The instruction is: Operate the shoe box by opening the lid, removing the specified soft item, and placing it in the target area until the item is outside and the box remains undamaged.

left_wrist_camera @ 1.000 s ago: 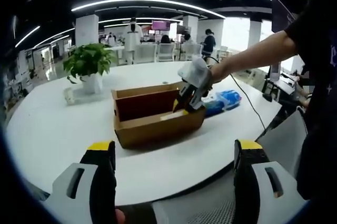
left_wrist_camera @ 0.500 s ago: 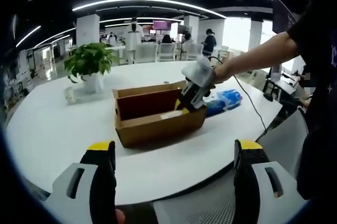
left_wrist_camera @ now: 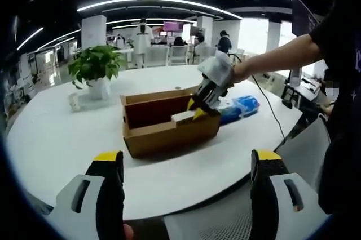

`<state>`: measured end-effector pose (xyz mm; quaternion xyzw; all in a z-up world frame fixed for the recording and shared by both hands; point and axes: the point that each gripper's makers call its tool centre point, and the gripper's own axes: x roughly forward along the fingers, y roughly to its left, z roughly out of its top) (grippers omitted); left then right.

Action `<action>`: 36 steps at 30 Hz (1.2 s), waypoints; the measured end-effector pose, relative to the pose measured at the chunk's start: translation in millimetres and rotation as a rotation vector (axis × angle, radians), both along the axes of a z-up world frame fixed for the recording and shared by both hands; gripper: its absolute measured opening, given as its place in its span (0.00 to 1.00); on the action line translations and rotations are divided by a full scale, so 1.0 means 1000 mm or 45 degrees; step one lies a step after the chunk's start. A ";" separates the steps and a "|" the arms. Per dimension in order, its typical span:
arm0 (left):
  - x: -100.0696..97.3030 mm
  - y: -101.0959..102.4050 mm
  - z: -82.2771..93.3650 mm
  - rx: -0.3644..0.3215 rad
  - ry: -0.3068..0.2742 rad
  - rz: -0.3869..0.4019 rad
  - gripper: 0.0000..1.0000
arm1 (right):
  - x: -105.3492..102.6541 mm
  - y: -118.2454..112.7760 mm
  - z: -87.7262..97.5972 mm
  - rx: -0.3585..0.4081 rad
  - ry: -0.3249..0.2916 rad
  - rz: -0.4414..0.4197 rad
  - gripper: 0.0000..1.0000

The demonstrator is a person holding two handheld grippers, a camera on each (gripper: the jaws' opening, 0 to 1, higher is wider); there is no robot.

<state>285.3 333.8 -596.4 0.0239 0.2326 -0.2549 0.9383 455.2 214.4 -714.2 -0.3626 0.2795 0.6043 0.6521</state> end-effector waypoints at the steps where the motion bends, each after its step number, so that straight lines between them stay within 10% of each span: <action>1: 0.000 -0.001 0.000 -0.001 0.001 -0.005 0.93 | 0.001 0.000 0.002 0.005 0.000 -0.005 0.14; 36: 0.002 -0.013 -0.002 -0.011 0.009 -0.054 0.96 | 0.010 -0.022 0.072 0.084 -0.111 -0.015 0.14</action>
